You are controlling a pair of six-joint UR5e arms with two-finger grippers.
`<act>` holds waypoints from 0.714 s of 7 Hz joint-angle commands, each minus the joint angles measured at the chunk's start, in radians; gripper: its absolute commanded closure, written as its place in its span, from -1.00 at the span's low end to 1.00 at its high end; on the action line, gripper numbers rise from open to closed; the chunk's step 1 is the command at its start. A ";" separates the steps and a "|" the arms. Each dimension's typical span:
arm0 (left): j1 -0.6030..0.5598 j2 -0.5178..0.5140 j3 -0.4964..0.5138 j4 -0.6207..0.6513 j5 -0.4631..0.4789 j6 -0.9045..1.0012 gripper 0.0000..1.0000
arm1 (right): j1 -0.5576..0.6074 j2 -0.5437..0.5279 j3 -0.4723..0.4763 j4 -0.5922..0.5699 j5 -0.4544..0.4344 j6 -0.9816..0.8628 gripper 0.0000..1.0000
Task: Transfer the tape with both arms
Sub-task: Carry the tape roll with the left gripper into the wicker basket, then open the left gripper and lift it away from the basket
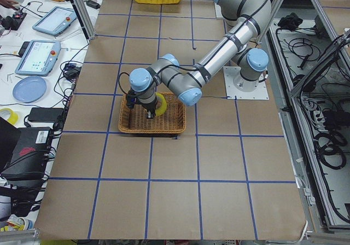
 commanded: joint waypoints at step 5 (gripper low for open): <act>-0.045 0.142 0.004 -0.110 0.010 -0.154 -1.00 | 0.000 0.000 0.000 0.000 0.003 0.000 -1.00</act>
